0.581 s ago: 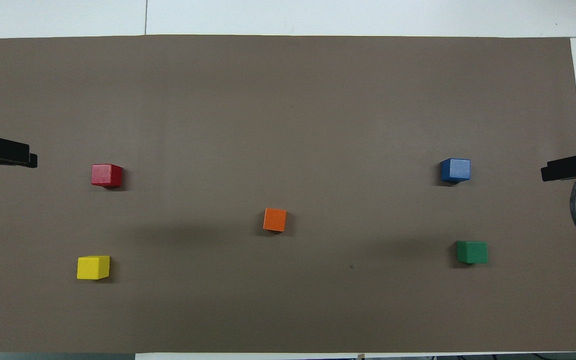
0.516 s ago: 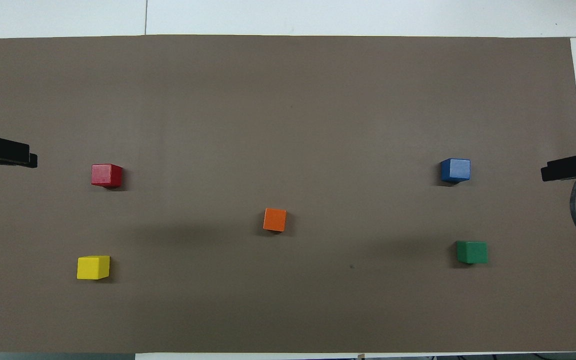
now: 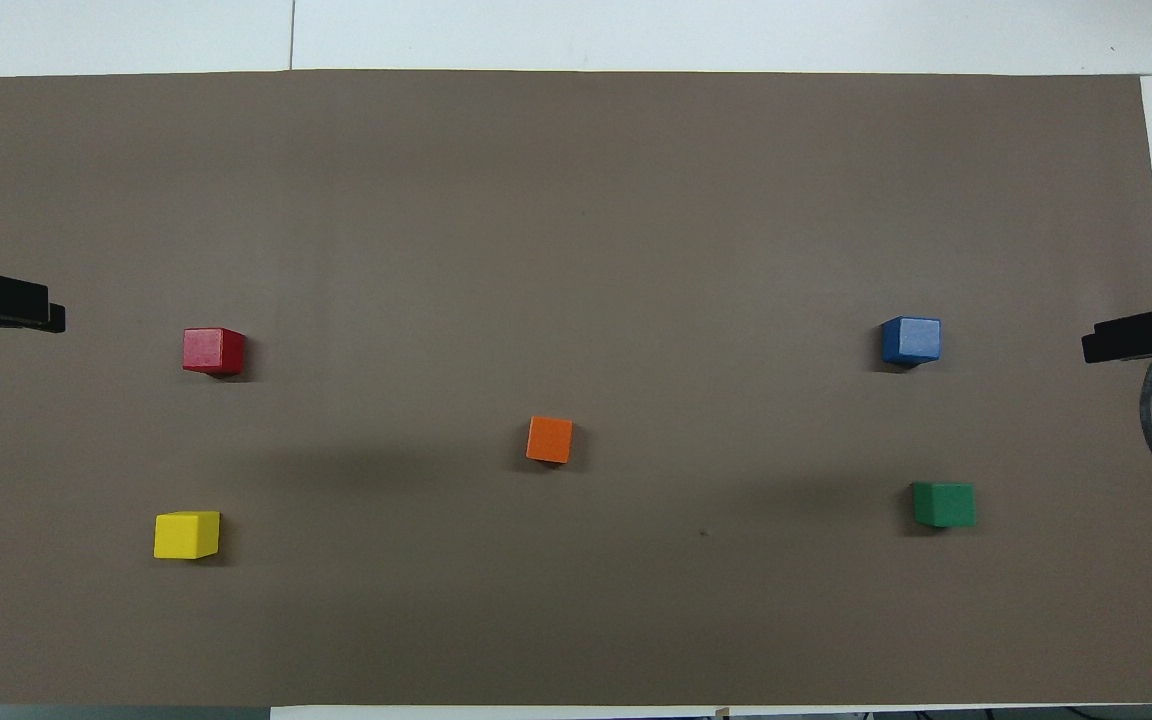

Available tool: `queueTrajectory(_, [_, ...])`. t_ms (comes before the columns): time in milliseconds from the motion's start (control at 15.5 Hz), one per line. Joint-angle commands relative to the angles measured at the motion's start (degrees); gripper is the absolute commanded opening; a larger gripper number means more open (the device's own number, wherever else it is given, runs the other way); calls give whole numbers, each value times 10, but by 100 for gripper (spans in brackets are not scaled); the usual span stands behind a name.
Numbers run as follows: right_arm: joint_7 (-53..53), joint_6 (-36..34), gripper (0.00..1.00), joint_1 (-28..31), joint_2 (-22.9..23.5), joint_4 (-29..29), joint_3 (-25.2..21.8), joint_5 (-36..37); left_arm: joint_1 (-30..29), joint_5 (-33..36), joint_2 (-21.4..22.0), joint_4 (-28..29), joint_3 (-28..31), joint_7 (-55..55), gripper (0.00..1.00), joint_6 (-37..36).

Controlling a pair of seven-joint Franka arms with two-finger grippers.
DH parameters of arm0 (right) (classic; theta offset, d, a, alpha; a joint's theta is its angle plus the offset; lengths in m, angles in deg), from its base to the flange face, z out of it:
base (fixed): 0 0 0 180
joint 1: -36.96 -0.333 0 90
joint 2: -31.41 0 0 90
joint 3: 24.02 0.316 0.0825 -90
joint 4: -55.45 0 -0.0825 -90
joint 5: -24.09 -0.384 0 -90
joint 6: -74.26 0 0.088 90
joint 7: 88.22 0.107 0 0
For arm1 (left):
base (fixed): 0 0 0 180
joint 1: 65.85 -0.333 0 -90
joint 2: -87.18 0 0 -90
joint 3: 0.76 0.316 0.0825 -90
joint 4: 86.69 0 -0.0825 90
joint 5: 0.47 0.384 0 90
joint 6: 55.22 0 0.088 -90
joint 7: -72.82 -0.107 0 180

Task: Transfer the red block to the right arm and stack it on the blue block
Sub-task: 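Move the left gripper toward the red cube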

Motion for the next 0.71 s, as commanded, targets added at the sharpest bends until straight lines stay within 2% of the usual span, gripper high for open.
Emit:
queueTrajectory(0, [3, -12, 100, 11, -3, -1, 8, 11, 1, 3, 16, 74, 5, 35, 100, 98])
queueTrajectory(194, [-21, -15, 100, 21, -12, 14, 7, 10, 6, 29, -36, 79, 3, 33, 100, 124])
queueTrajectory(387, [-25, -1, 100, 21, -22, 61, 7, 8, 14, 37, -110, 86, 3, 3, 100, 193])
queueTrajectory(516, [-26, 40, 100, 21, -22, 99, 8, 1, 16, 37, -127, 111, 3, -10, 100, 241])
queueTrajectory(645, [-42, 72, 100, 23, -21, 136, 8, -53, 17, 37, -133, 150, 3, -22, 100, 289])
